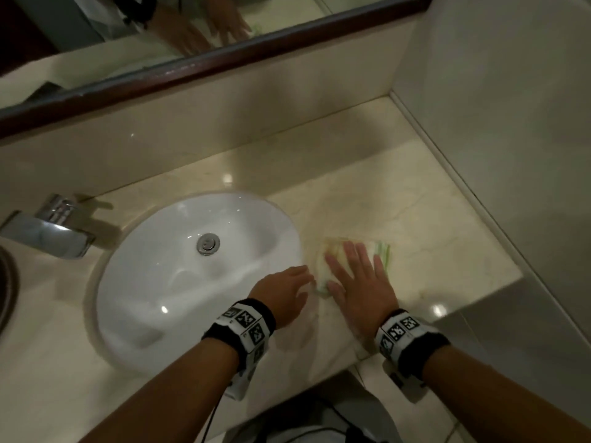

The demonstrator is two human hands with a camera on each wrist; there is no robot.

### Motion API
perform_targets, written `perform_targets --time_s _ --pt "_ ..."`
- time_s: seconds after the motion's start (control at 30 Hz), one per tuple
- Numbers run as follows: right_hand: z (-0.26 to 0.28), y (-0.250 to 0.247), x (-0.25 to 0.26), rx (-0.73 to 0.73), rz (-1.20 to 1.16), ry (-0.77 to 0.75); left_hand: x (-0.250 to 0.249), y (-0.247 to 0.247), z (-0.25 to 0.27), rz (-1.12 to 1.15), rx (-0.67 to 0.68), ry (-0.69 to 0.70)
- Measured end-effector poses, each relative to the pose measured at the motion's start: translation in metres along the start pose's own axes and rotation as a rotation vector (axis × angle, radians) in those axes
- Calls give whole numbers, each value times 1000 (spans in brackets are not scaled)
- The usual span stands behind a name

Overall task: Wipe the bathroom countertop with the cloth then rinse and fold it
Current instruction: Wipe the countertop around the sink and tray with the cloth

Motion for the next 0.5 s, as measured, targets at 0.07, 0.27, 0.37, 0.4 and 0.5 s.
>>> perform_targets --time_s 0.07,0.27,0.37,0.4,0.5 --pt "-5 -2 -4 -8 -5 -22 0 4 5 -9 11 -14" --pt "-48 -26 -20 53 62 -9 8 11 34 -6 18 -102" --pt "-49 -26 -14 30 56 15 14 13 51 -14 46 -110" --pt "-45 -26 -13 28 50 21 17 15 55 -22 57 -110" --pt "-29 -20 -2 80 56 44 35 18 71 -27 54 -113"
Point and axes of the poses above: each hand's wrist, its own z-axis away from the middle knuckle, its own y-axis out of the palm, x = y × z, the point moved 3 cm from there along -z, towards the middle knuckle, and after that the axes turned 4 degrees about -z, right-handed, at the moved point
